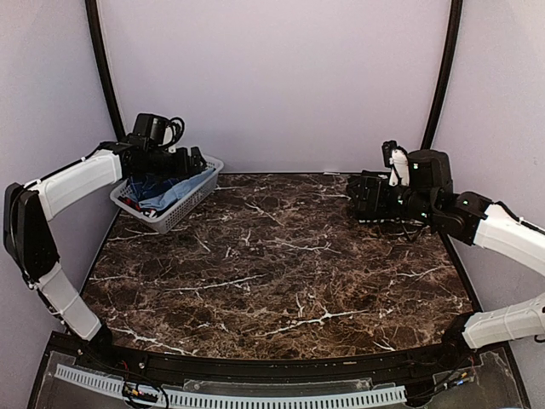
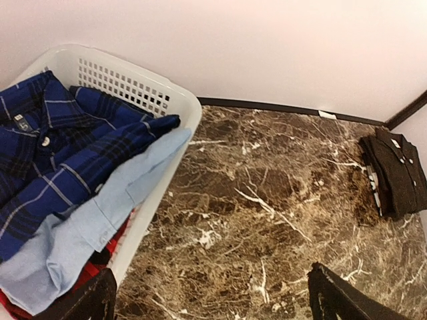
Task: Fold and stack the long sleeve shirts
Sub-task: Pick up the crumpled shirt from the bin.
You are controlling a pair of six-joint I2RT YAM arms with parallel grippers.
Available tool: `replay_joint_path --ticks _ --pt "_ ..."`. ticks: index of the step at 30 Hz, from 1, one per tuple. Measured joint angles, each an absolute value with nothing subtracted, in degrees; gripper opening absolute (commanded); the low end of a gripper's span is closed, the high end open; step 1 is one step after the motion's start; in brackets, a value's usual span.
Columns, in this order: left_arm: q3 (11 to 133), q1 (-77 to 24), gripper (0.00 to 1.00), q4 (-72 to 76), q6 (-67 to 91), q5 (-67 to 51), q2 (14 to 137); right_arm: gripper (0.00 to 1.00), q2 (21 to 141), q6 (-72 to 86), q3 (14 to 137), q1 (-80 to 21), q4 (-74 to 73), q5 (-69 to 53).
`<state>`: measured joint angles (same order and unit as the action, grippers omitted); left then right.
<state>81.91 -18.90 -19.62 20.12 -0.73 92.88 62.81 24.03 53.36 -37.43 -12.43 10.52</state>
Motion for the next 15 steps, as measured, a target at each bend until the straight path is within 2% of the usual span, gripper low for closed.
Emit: replay_joint_path --ticks 4,15 --pt "86.94 -16.82 0.97 -21.21 20.60 3.22 97.27 0.99 62.70 24.03 53.41 -37.43 -12.29 10.31" --pt "97.06 -3.27 0.90 -27.09 24.60 10.87 113.21 0.99 61.12 24.03 53.28 -37.43 -11.55 8.38"
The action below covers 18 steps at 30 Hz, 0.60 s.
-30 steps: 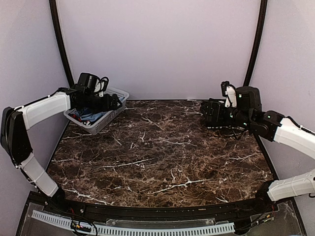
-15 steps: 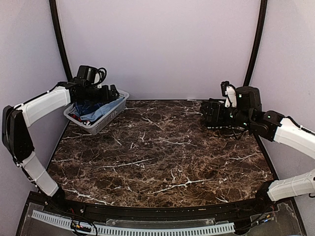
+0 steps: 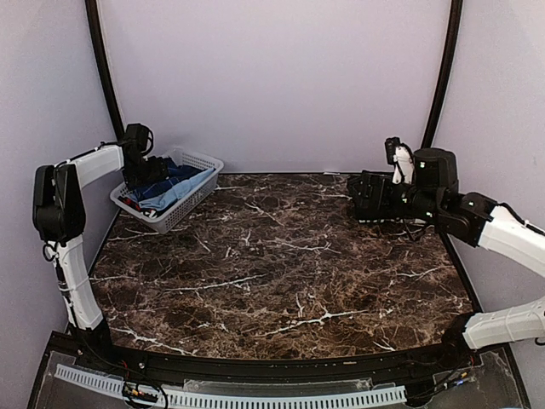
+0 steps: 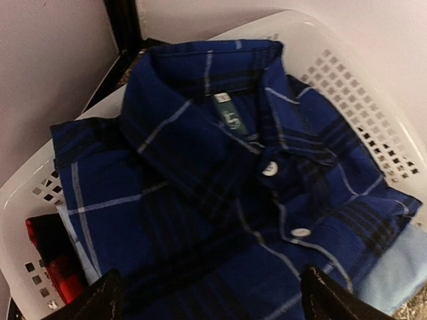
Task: Fold and stack the long sleeve shirts
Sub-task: Pick up the crumpled shirt from the bin.
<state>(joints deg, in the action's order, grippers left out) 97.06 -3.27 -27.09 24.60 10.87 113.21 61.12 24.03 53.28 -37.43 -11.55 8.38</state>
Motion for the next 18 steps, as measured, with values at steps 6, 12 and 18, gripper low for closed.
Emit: replay_joint_path --ticks 6,12,18 --pt "97.38 -0.43 0.81 -28.21 27.11 11.33 117.58 0.99 58.89 24.05 52.58 -37.43 -11.51 8.34" --pt "98.65 -0.16 0.33 -27.92 29.02 8.10 119.26 0.99 58.87 24.05 52.53 -37.43 -11.55 8.34" --pt "101.32 -0.10 0.00 -27.99 28.95 3.90 119.39 0.99 58.87 24.05 52.53 -37.43 -11.55 8.34"
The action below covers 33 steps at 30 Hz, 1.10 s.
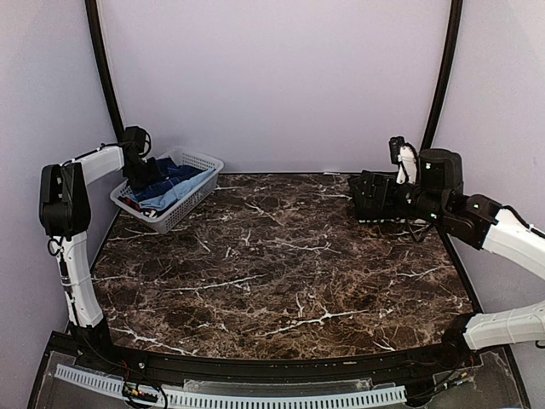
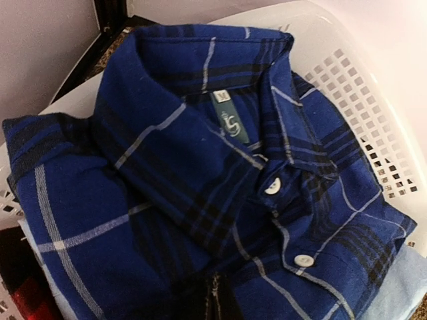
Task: Fold and stack the long sleeve shirts
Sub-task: Pick up the crumpled shirt from the bin.
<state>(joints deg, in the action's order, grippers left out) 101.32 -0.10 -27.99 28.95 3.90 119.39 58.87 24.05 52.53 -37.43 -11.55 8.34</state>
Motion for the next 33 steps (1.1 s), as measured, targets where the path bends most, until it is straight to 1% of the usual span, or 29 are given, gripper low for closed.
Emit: replay_joint_path --ticks 5,10,17,25,29,33 --pt "102.74 -0.40 0.00 -27.73 27.31 1.04 118.83 0.99 58.89 24.08 52.53 -37.43 -11.53 8.27" --pt "102.67 -2.24 0.00 -25.85 24.43 -0.69 114.83 0.99 59.05 24.08 52.53 -37.43 -11.53 7.86" --pt "101.69 -9.74 0.00 -19.66 18.28 -1.69 101.86 0.99 59.53 23.94 52.56 -37.43 -11.09 7.49" --pt "96.31 -18.68 0.00 -10.63 13.10 -8.19 84.09 0.99 59.90 22.17 53.56 -37.43 -10.70 7.73" --pt "93.17 -22.72 0.00 -7.01 12.86 -12.27 78.70 0.99 59.94 21.32 54.74 -37.43 -10.55 8.05" --pt "92.38 -26.44 0.00 -5.30 13.76 -15.00 77.58 0.99 60.14 20.97 55.51 -37.43 -10.24 8.23"
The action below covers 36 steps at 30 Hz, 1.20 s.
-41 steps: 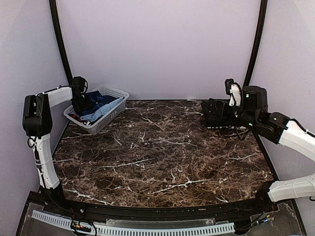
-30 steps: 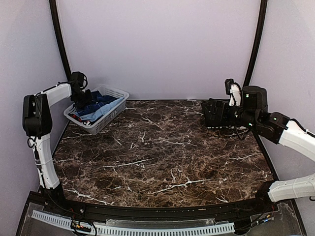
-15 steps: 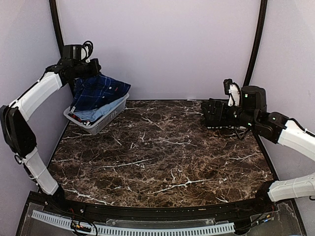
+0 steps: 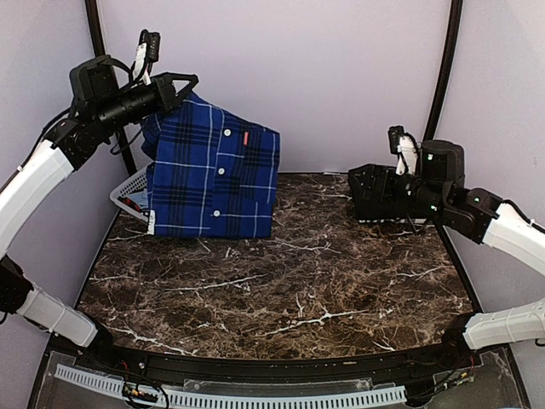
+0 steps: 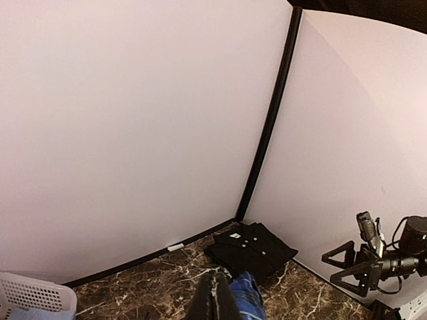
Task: Fold and stack the long sleeve shirts
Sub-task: Pick up the crumpled shirt from the bin, then place the crumpled shirt at the center of the board.
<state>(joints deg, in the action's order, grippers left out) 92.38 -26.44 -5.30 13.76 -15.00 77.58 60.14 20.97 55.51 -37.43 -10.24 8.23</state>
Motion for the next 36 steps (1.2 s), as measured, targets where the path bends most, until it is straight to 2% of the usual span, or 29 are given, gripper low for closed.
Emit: replay_joint_path --ticks 6,13,14,16,23,26,31,36 --pt "91.46 -29.54 0.00 -4.60 16.43 -18.92 81.28 0.99 61.23 20.56 55.59 -37.43 -9.91 6.76" --pt "91.44 -43.13 0.00 -7.94 15.31 -22.20 99.66 0.99 63.70 20.67 55.53 -37.43 -9.45 4.60" --pt "91.37 -45.01 0.08 -9.02 15.00 -22.87 102.65 0.99 63.81 20.71 55.44 -37.43 -9.56 4.86" --pt "90.50 -47.70 0.19 -10.37 14.39 -23.92 106.61 0.98 63.79 20.84 55.20 -37.43 -9.93 5.43" --pt "89.08 -51.11 0.28 -13.93 11.84 -29.45 107.85 0.99 64.05 21.30 52.97 -37.43 -10.52 5.02" --pt "87.59 -50.96 0.37 -13.74 10.90 -30.11 105.69 0.97 65.19 21.69 51.86 -37.45 -10.59 3.81" --pt "82.21 -49.93 0.47 -14.11 11.35 -24.27 100.07 0.95 69.01 21.98 51.51 -37.80 -10.66 1.87" --pt "81.56 -47.44 0.47 -16.75 12.67 -18.28 98.94 0.91 71.44 23.79 48.60 -38.33 -10.74 1.39"
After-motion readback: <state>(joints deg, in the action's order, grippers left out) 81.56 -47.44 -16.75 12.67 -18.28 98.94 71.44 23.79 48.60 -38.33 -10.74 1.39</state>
